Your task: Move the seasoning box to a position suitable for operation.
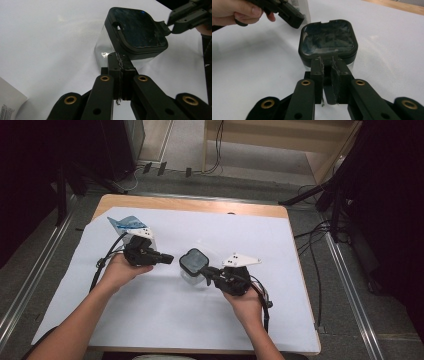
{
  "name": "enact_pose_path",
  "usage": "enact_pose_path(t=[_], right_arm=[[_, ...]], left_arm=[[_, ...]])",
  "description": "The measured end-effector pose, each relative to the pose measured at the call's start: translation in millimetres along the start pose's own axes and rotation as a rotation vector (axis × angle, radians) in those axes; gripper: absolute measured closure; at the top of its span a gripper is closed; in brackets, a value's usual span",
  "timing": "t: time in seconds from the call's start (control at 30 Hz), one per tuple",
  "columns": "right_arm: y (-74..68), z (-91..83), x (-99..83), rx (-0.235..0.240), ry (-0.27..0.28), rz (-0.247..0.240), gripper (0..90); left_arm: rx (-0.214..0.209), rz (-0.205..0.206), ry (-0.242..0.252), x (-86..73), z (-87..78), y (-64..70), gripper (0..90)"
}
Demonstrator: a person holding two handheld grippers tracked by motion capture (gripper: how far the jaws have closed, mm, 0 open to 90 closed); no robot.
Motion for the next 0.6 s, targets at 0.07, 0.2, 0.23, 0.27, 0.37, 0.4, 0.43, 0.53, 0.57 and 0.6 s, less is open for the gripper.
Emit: enact_pose_path(t=[0.07,0.2,0.23,0.27,0.37,0.4,0.43,0.53,0.57,0.6], right_arm=[[-3.0,-1.6,-5.4,-0.010,0.007,-0.007,84.7],[-5.5,-2.2,-14.7,-0.001,0.000,0.012,90.0],[-6.4,-1.6,-15.7,0.003,-0.004,0.022,90.0],[-7.1,-1.0,-16.6,0.005,-0.006,0.026,90.0],[-13.1,2.2,-20.9,0.012,-0.021,0.023,90.0],[-13.1,2.2,-20.9,0.012,-0.021,0.023,90.0],[-13.9,3.0,-21.7,0.013,-0.024,0.026,90.0],[-16.5,8.8,-27.7,0.033,-0.043,0.029,90.0],[-16.8,10.1,-29.2,0.038,-0.050,0.032,90.0],[-17.2,12.0,-31.6,0.041,-0.062,0.034,90.0]], left_arm=[[0.002,0.001,-0.005,-0.2,1.7,-0.6,90.0],[0.003,0.001,-0.006,0.2,4.8,-2.8,90.0],[0.002,0.004,-0.003,0.8,5.7,-3.2,90.0],[0.001,0.002,-0.007,0.7,6.4,-3.2,90.0],[-0.006,0.007,-0.013,1.0,9.2,-2.5,90.0],[-0.009,0.013,-0.016,1.0,9.8,-2.5,90.0],[-0.007,0.011,-0.018,1.2,11.0,-2.4,90.0],[-0.009,0.008,-0.011,2.2,12.8,-2.1,90.0],[-0.008,0.009,-0.012,2.1,13.0,-2.1,90.0],[-0.007,0.009,-0.014,1.9,13.1,-2.3,90.0]])
Point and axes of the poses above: each handheld gripper's, and its own axes: z roughly forward along the jaws, x roughly out of its top, y roughly to its right, the point moved 10 cm from there along z, roughly forward along the jaws, and after that the axes turned 1 degree about y, right-handed, at the moved point
